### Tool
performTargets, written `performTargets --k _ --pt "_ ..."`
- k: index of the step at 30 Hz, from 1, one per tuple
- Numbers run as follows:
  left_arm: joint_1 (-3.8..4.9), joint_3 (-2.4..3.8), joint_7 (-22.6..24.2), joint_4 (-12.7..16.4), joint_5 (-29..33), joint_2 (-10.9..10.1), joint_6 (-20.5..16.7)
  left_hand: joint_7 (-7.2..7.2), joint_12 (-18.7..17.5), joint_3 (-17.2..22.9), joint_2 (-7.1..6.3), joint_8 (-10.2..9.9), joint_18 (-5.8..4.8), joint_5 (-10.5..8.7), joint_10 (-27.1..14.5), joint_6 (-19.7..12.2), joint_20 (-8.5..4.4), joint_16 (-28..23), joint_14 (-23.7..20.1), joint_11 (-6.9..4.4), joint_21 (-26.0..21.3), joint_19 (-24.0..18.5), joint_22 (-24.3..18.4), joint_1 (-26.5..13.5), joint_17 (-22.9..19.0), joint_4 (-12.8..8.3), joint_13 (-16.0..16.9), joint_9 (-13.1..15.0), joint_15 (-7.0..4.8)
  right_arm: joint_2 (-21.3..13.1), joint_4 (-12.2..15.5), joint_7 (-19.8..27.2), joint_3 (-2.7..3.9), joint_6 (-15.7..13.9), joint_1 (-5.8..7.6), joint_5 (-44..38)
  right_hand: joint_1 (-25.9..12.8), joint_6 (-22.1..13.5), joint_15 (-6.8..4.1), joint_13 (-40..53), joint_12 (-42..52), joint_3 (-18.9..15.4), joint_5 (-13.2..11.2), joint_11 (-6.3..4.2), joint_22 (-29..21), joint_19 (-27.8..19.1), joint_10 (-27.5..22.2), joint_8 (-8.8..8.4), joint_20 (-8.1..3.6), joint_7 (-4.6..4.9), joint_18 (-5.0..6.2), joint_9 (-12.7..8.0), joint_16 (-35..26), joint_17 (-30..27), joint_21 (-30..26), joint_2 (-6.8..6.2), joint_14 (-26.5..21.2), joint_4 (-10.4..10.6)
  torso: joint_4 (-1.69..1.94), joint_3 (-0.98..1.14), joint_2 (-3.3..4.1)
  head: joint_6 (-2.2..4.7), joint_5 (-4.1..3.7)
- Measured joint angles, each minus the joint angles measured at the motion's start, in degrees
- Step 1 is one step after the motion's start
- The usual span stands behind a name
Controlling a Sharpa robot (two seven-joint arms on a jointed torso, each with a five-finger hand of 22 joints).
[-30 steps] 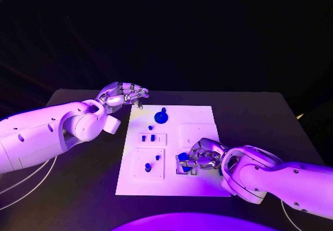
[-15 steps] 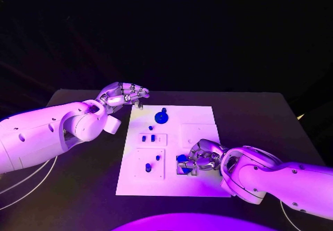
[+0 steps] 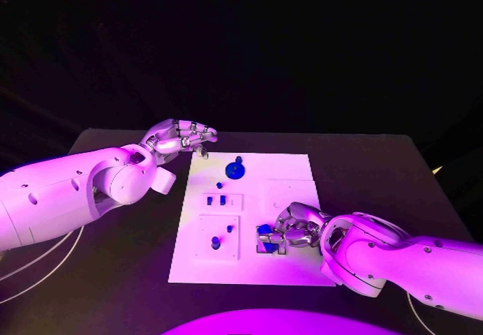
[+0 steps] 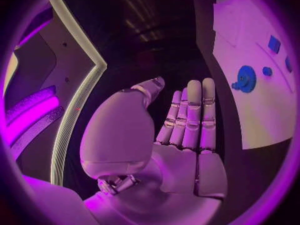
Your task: Assemble the parts on the task board
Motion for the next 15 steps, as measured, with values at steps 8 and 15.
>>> performTargets --k 8,15 --pt "0.00 0.00 -0.11 0.02 0.00 -0.03 0.06 0.00 0.00 0.00 0.00 0.00 0.00 0.00 0.00 0.00 0.00 0.00 0.00 0.00 0.00 0.00 0.00 0.00 0.00 0.00 0.05 -0.01 0.00 0.54 -0.36 -0.50 -0.01 -0.05 -0.03 -1.31 -4.74 1.15 0.00 0.00 -0.45 -6.01 -10.13 0.00 -0.01 0.00 0.00 1.14 0.00 -1.14 0.01 0.67 0.00 -0.01 0.35 0.80 0.00 0.02 0.00 0.01 0.00 0.14 -0.12" --pt "0.00 -0.01 -0.18 0.09 0.00 -0.17 0.07 0.00 0.00 0.00 0.00 0.00 0.00 0.00 0.00 0.00 0.00 0.00 0.00 0.00 0.00 0.00 0.00 0.00 -0.01 0.00 0.05 -0.01 0.00 0.56 -0.29 -0.86 0.00 0.02 -0.02 -2.58 -7.60 0.91 0.00 0.00 -0.99 -6.16 -10.97 0.00 -0.01 0.00 0.00 1.37 0.00 -0.90 0.00 0.73 0.00 -0.01 0.35 -2.06 -0.01 0.17 -0.01 0.02 -0.01 0.11 -0.15"
